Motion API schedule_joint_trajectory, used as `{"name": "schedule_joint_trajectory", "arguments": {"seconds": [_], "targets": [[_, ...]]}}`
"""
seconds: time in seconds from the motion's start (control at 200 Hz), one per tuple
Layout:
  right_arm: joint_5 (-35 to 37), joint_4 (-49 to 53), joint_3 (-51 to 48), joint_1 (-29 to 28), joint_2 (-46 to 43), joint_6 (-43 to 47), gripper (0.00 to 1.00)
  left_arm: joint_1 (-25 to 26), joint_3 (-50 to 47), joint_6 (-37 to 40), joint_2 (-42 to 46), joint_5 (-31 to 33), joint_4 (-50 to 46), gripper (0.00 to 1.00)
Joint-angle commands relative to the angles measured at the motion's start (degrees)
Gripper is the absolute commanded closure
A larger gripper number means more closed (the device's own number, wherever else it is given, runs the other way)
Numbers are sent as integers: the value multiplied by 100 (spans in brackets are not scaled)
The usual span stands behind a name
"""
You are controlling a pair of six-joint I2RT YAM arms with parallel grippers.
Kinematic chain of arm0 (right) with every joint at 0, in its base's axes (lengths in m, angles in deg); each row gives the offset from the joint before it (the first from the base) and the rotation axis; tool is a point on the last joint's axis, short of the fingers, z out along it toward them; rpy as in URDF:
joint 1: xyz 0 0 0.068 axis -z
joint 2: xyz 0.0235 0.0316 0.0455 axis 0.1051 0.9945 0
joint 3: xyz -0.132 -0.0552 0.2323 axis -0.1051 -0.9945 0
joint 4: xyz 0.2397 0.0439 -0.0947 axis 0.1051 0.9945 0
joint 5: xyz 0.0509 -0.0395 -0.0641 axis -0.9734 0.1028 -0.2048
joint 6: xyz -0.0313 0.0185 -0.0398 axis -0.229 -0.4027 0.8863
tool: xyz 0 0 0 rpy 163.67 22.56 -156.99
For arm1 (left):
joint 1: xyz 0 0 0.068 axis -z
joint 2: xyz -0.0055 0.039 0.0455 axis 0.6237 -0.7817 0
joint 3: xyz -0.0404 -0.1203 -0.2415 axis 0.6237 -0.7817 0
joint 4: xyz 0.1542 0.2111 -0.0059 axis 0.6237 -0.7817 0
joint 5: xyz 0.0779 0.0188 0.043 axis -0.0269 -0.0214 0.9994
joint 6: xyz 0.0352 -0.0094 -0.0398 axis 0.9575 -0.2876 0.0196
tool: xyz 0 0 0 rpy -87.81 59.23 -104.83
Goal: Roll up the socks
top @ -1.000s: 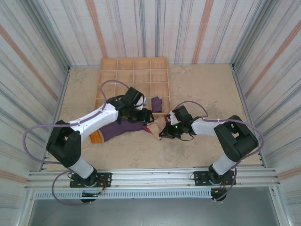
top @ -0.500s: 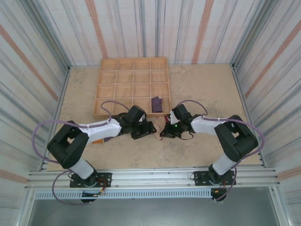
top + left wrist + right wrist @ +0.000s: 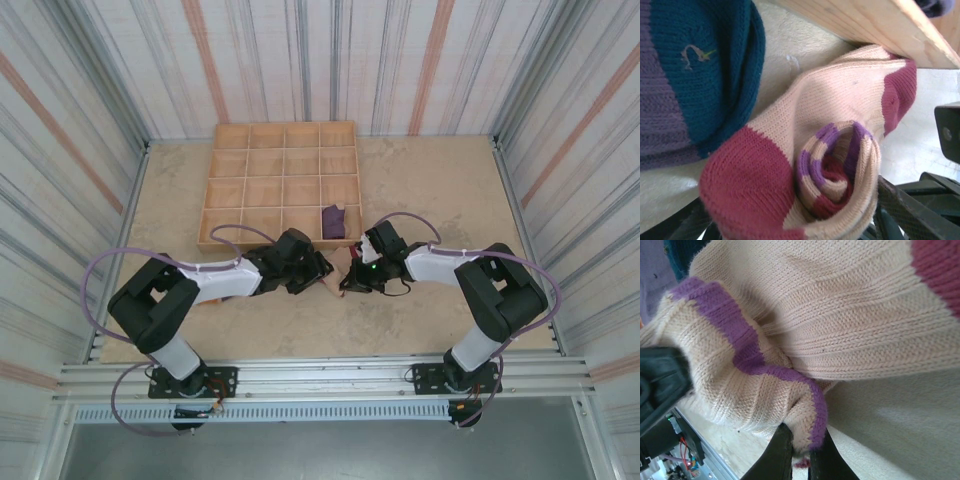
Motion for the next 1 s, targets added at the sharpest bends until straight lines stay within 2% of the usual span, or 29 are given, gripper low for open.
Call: {"name": "schedule_joint_trajectory", "arguments": {"seconds": [0.0,0.15,0.336,0.461,0.586,0.666,0.812,0.992], "targets": [[320,312,11,15,207,-126,100,16,-131,-120,-171,126,190,35],[242,256,85,16,193,-101,100,16,-177,-136,-270,166,170,43],[173,40,52,14,23,3,100,-48,-124,-34,-349,150,28,67],[259,-202,-127,6,-265,270,100,-175,-137,0,-393,37,-21,79],[678,-265,-405,-94,-822,715,83,-303,-126,103,-423,-190,-110,94],[1183,-119,-538,-256,-1325,965,73,-370,-85,197,-459,-399,-182,100],[2303,189,-751,-756,-2281,1462,46,-397,172,597,-549,-774,-478,100],[4261,337,-875,-2082,-2897,2363,30,-344,570,1085,-727,-1277,-944,100]]}}
